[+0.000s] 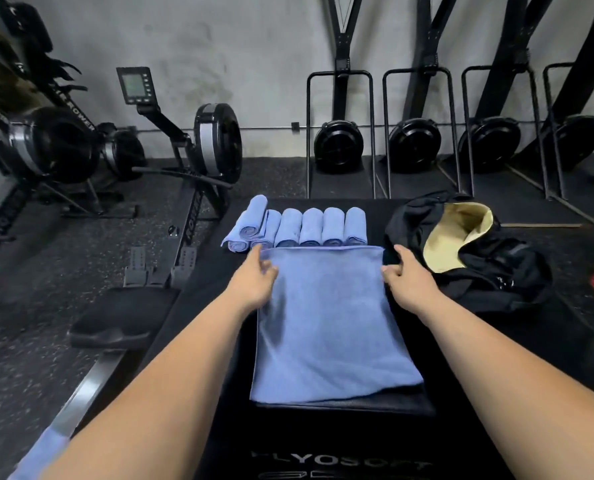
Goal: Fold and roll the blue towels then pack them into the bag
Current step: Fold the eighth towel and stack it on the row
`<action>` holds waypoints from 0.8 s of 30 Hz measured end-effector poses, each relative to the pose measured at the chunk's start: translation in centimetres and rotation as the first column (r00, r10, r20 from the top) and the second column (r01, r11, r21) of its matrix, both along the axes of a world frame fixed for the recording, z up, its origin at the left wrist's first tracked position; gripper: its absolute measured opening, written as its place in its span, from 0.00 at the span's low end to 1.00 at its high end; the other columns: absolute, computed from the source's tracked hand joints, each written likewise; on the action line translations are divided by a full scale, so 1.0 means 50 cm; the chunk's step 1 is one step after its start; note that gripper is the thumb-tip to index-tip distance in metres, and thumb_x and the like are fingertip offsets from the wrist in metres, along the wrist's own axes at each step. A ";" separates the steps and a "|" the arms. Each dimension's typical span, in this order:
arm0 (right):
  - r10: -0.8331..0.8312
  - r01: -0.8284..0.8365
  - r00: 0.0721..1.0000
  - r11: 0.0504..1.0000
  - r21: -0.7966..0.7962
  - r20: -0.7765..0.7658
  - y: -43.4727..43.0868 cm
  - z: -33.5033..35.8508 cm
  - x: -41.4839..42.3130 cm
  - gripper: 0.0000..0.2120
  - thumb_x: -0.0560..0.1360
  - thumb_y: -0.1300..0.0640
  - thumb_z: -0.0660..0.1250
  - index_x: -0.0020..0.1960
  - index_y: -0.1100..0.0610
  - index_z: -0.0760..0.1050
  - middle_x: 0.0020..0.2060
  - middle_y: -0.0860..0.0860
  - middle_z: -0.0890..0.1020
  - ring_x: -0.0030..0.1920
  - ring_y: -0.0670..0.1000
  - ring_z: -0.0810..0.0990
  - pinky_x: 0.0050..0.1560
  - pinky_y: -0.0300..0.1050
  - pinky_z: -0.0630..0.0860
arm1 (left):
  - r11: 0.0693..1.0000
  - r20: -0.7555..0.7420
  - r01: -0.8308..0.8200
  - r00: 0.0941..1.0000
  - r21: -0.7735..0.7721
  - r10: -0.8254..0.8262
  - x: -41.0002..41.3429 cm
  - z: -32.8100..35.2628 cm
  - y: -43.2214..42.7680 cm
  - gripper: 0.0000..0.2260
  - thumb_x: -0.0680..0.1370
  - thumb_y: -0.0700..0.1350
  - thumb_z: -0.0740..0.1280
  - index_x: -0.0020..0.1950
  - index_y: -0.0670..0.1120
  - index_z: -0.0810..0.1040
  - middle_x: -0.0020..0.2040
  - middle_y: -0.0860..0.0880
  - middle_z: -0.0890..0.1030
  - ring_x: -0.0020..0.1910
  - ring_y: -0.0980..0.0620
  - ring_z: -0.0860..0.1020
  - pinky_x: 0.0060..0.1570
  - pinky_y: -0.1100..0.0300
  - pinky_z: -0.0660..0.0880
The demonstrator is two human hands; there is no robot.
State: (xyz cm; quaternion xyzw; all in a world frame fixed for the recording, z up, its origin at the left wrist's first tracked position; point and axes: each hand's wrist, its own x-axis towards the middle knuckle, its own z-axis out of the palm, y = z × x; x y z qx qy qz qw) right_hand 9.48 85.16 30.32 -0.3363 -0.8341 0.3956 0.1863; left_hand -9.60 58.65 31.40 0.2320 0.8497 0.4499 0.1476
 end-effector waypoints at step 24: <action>-0.004 0.018 0.999 0.947 0.322 -0.045 -0.145 -0.187 0.310 0.06 0.78 0.49 0.73 0.43 0.47 0.81 0.56 0.44 0.80 0.66 0.50 0.70 0.64 0.41 0.64 | 0.997 -0.381 -0.005 0.924 -0.073 -0.024 0.199 -0.227 -0.249 0.11 0.77 0.60 0.74 0.51 0.56 0.77 0.75 0.50 0.72 0.78 0.54 0.65 0.73 0.50 0.66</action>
